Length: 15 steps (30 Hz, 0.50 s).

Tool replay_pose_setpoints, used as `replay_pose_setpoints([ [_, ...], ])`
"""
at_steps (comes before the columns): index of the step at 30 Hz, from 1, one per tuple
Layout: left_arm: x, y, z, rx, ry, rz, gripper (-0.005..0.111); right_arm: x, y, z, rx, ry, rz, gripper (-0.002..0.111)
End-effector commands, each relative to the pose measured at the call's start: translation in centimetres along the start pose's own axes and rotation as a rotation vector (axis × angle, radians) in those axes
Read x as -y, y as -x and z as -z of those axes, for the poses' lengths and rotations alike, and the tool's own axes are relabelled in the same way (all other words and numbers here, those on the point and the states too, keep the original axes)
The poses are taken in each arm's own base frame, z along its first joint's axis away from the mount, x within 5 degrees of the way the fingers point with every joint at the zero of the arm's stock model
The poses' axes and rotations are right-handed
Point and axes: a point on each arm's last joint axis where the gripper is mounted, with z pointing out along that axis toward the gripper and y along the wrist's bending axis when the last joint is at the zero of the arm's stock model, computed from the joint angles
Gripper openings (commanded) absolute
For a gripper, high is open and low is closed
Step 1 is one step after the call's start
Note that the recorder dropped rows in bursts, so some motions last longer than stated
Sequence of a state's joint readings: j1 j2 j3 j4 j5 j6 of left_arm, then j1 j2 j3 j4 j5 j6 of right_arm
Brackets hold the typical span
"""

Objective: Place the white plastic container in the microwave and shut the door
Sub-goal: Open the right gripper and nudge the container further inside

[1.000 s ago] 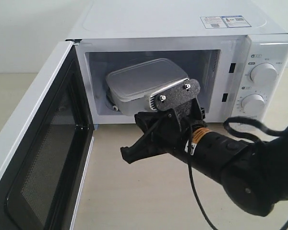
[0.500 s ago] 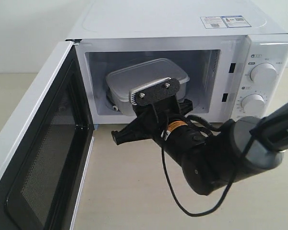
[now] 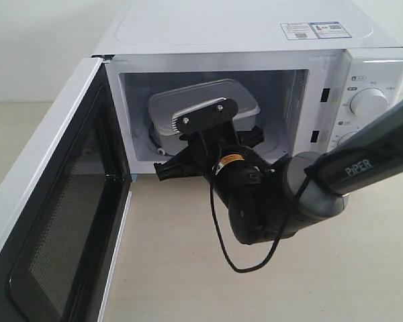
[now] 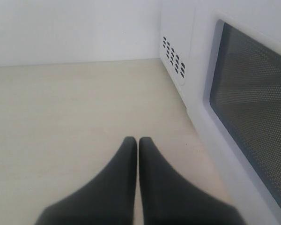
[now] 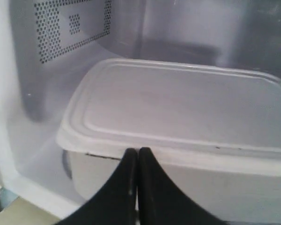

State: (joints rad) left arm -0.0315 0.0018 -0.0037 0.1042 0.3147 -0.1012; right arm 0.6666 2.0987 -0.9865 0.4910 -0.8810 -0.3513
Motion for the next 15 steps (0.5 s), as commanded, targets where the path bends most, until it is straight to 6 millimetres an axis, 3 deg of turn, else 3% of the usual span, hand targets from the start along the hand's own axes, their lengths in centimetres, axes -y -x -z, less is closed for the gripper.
replay_pose_setpoints([
  [1,0.0,-0.1,0.0,0.001,0.002,-0.005,0.004,1.4,0.5,-0.9,0.020,-0.065,-0.039,0.000],
  [9,0.0,-0.1,0.0,0.001,0.002,-0.005,0.004,2.5,0.5,-1.3,0.019,-0.101,-0.084,0.000],
  [15,0.0,-0.1,0.0,0.001,0.002,-0.005,0.004,1.4,0.7,-0.1,-0.024,-0.053,-0.092,0.000],
])
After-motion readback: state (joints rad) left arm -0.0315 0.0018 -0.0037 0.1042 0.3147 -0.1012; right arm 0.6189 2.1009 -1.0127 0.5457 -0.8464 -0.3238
